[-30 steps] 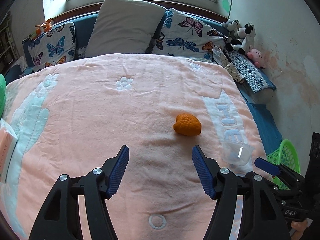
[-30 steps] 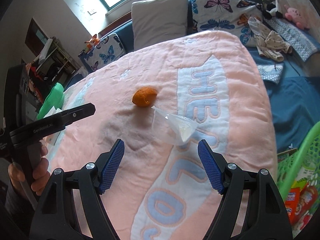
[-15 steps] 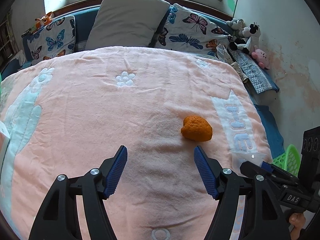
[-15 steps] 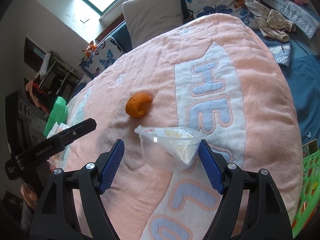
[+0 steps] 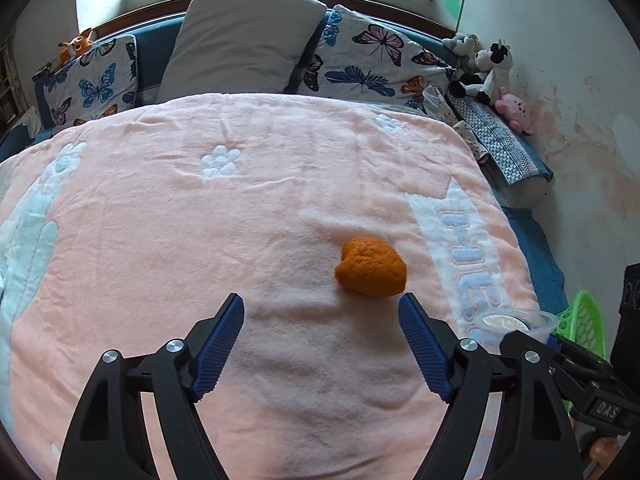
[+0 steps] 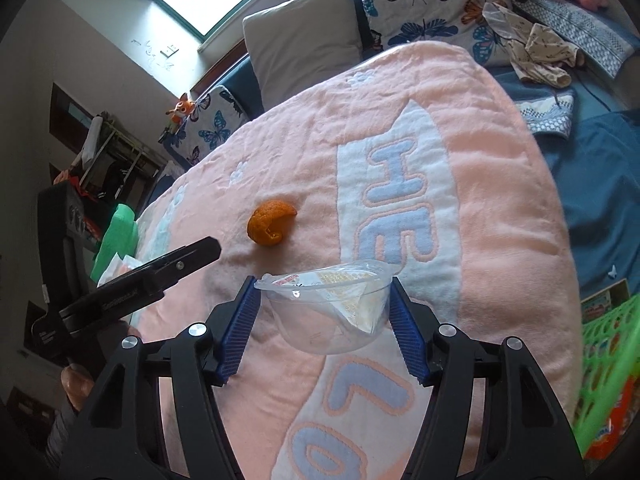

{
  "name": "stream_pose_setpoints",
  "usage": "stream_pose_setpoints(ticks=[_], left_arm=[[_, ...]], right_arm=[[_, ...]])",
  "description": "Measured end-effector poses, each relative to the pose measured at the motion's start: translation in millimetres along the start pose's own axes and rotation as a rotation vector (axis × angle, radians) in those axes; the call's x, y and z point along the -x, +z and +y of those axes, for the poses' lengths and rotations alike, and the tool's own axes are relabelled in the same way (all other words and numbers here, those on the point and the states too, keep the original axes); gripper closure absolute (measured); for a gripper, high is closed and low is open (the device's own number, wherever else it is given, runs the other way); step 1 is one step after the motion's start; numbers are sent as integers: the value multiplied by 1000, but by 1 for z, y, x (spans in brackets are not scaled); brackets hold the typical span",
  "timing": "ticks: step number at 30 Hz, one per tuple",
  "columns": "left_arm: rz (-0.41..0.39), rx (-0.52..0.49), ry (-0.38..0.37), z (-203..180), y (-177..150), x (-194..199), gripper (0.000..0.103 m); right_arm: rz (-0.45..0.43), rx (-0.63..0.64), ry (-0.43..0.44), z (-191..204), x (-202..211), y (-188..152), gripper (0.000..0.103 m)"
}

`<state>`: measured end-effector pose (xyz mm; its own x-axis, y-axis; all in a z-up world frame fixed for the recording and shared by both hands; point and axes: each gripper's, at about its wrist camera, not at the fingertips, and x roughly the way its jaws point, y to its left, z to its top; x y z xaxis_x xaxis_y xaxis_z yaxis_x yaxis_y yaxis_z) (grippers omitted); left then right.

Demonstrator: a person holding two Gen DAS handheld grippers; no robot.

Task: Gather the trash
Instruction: 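Close the right gripper on the clear plastic cup and lift it, then grasp the orange lump with the left gripper while the right gripper holds the clear cup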

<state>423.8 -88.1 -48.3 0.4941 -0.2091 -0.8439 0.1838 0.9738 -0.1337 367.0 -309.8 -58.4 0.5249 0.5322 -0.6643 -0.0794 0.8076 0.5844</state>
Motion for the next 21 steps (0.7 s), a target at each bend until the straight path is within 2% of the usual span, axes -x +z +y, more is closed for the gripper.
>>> stream_pose_setpoints(ticks=[9, 14, 21], left_arm=[[16, 29, 11, -14, 13, -20, 26], [39, 82, 16, -12, 16, -34, 26], [47, 115, 1, -15, 19, -43, 33]], right_arm=[[-22, 26, -29, -9, 26, -4, 39], [-29, 17, -33, -16, 34, -6, 39], [-36, 7, -42, -25, 43, -8, 39]])
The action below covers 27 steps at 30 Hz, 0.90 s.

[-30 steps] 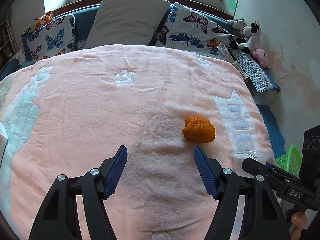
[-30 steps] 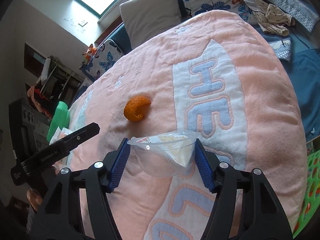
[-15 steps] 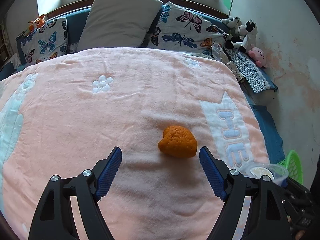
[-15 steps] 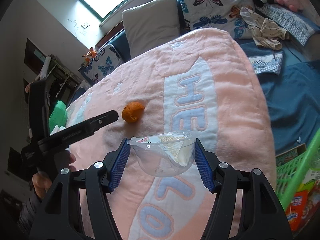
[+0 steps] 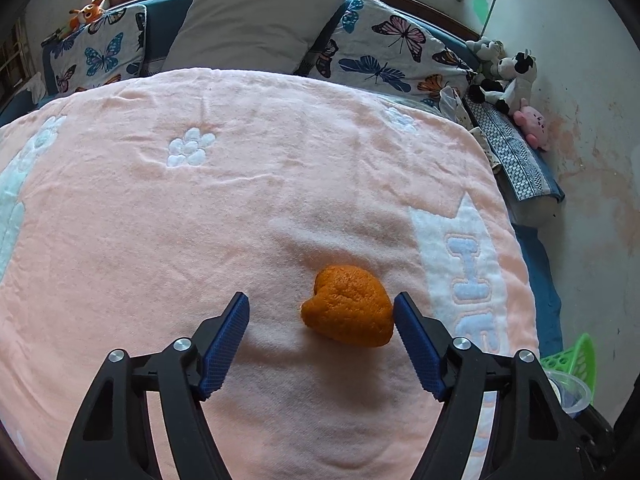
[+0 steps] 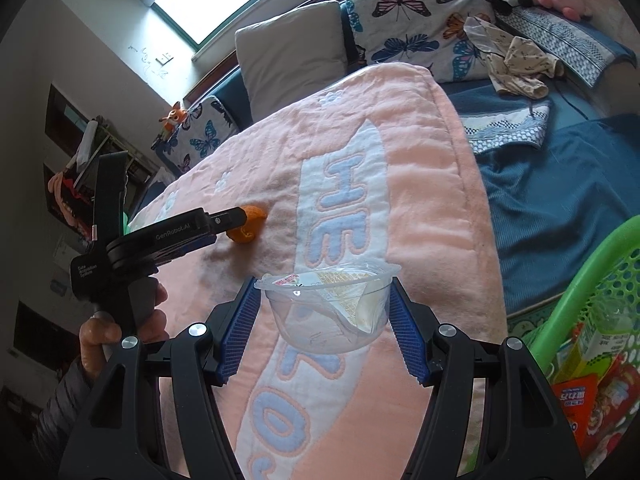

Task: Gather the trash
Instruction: 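Grasp the orange lump with the left gripper while the right gripper holds the clear cup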

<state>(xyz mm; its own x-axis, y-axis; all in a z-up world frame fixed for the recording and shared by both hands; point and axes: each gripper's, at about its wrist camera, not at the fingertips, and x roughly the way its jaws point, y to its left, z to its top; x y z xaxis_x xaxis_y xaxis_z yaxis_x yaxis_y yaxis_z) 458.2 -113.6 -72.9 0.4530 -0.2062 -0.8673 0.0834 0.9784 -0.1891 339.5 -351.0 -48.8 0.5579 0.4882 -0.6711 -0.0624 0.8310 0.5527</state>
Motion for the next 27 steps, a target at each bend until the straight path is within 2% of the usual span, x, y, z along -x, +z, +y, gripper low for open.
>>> stream_pose_setpoints(ticks=[7, 10, 16, 27], left_arm=[[0, -30, -39, -13, -4, 0, 58], [-2, -40, -45, -16, -7, 2, 62], [-1, -52, -70, -20, -18, 13, 66], [-1, -105, -123, -38, -54, 47, 66]], right_arm=[[-6, 3, -10, -3, 7, -4, 39], [-7, 2, -14, -4, 10, -6, 39], [-19, 4, -27, -5, 21, -12, 39], [-39, 17, -55, -2, 52, -30, 39]])
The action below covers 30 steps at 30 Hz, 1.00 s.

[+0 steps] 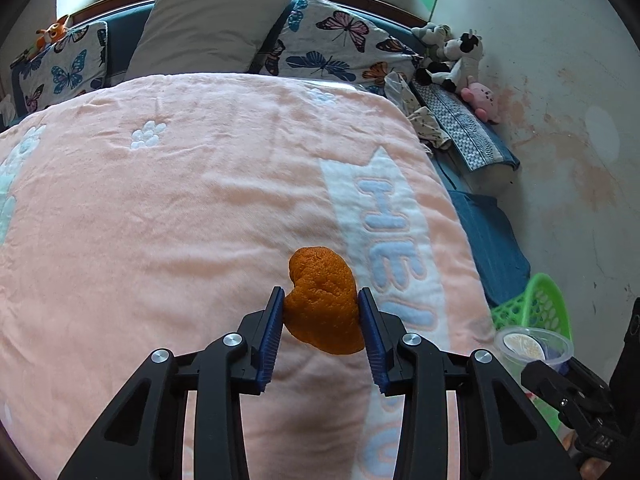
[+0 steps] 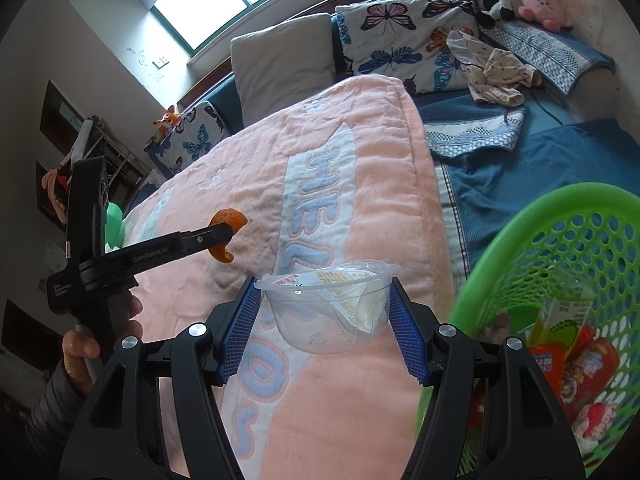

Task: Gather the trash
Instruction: 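Grasp the orange lump with the left gripper while the right gripper holds the clear cup, then drop the orange lump into the basket with the left gripper while the right gripper drops the clear cup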

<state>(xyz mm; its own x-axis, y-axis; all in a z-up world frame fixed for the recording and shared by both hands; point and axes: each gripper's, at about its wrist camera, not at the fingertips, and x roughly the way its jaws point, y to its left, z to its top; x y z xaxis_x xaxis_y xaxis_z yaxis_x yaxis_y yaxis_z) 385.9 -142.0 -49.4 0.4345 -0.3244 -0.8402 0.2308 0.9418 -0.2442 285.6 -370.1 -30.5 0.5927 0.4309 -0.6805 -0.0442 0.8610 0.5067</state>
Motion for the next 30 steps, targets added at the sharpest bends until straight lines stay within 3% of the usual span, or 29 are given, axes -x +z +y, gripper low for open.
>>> stream_pose_setpoints(ticks=[16, 30], left_arm=[[5, -79, -65, -48, -54, 42, 66], [15, -189, -141, -119, -86, 60, 66]], right_arm=[[-24, 39, -101, -5, 54, -44, 39], [-58, 27, -196, -32, 105, -80, 39]])
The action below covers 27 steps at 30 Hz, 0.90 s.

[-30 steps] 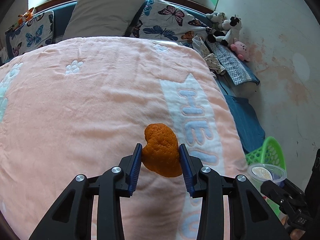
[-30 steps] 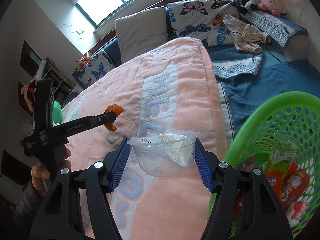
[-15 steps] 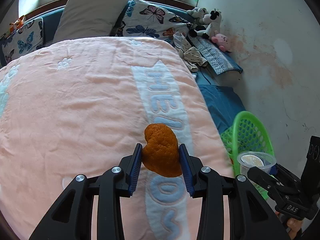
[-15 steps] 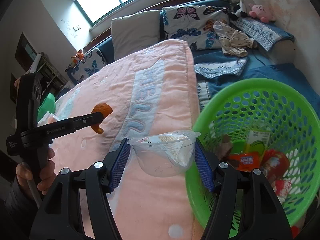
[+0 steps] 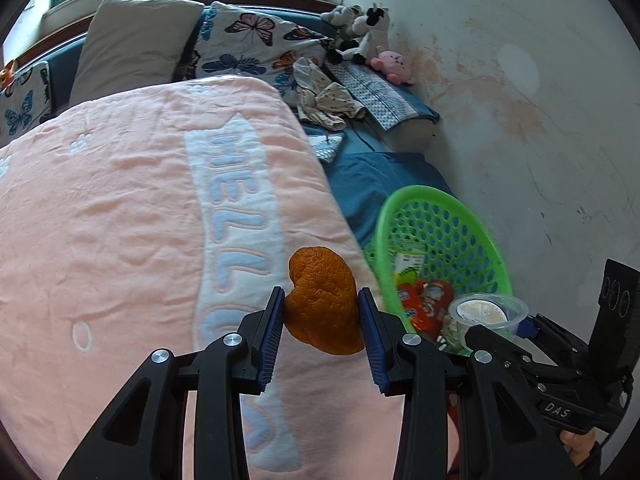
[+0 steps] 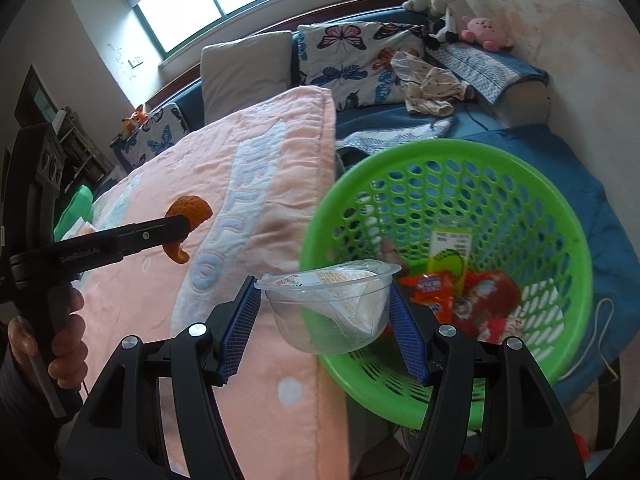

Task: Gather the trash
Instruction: 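Drop the orange lump into the basket with the left gripper while the right gripper drops the clear cup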

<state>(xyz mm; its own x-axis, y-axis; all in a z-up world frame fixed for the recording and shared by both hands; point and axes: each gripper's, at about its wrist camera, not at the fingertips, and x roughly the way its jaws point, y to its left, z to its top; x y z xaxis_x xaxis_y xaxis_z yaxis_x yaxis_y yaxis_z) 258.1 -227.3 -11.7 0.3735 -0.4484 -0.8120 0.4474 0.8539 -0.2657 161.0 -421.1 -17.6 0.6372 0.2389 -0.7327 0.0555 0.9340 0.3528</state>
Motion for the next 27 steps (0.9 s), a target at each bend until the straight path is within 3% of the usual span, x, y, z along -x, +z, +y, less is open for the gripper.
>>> stream_pose_setpoints(ticks=[11, 27], left_arm=[[29, -88, -50, -58, -2, -19, 66], [85, -146, -67, -96, 1, -56, 66]], right_arm=[[-13, -44, -124, -46, 18, -20, 39], [20, -116, -176, -89, 14, -34, 39]])
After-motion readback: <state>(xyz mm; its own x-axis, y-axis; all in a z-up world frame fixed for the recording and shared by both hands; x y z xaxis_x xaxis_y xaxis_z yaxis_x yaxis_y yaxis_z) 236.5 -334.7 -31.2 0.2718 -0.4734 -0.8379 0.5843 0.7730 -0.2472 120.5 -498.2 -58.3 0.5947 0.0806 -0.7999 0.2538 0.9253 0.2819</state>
